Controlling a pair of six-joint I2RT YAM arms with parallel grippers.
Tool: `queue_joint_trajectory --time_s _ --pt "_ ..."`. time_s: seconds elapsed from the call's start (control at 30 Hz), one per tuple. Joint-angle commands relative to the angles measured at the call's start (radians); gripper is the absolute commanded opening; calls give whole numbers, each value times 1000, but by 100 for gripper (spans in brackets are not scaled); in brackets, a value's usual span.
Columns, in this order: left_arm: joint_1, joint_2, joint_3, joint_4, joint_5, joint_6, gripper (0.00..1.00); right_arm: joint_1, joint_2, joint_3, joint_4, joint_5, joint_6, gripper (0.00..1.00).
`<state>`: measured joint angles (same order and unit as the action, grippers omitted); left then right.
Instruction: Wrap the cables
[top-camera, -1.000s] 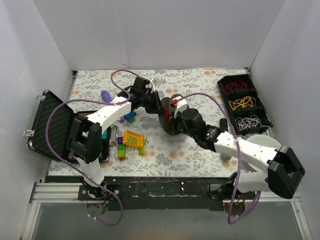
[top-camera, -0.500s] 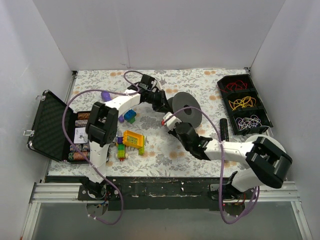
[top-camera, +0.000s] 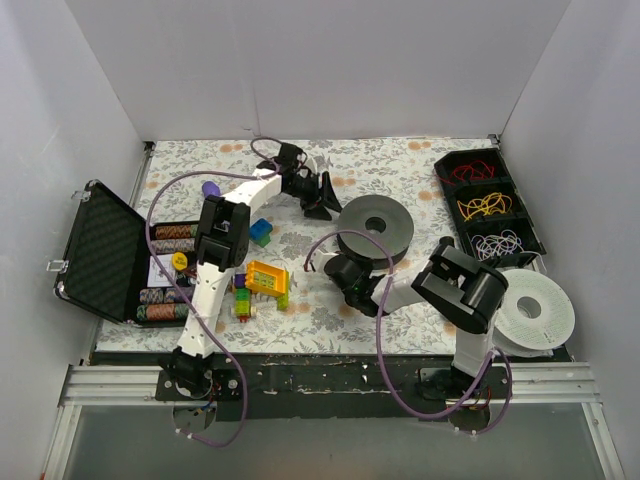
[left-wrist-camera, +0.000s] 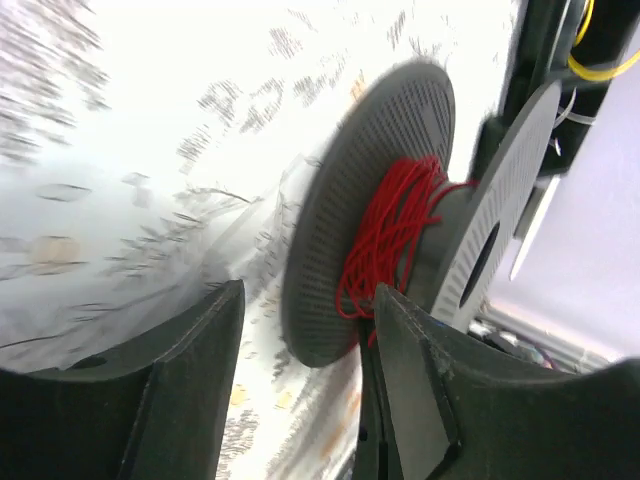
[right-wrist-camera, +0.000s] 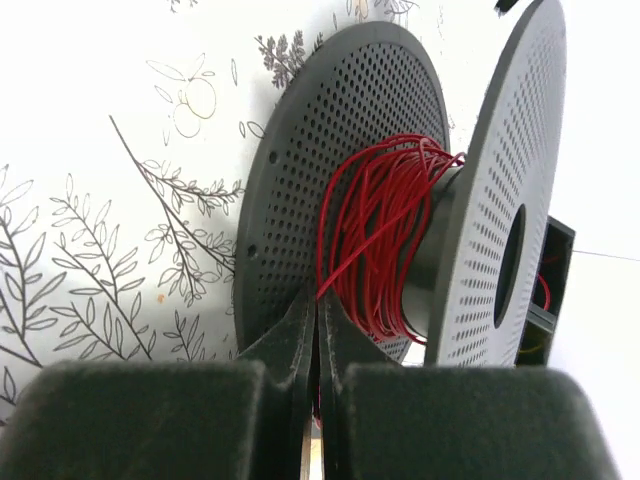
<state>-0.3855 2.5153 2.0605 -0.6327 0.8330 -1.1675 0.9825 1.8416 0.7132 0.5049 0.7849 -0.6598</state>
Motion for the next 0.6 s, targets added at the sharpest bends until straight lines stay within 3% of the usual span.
queue_joint_trajectory --time_s 0.0,0.27,0.4,0.57 --pt "59 -41 53 11 -104 41 56 8 56 61 -8 16 -57 1" --pt "62 -125 44 -28 -55 130 61 8 130 147 -80 19 -31 2" --pt "50 -194 -36 -22 -80 181 65 8 136 221 -222 22 52 30" --pt "39 -208 -62 -24 -100 213 65 18 71 249 -304 -13 135 42"
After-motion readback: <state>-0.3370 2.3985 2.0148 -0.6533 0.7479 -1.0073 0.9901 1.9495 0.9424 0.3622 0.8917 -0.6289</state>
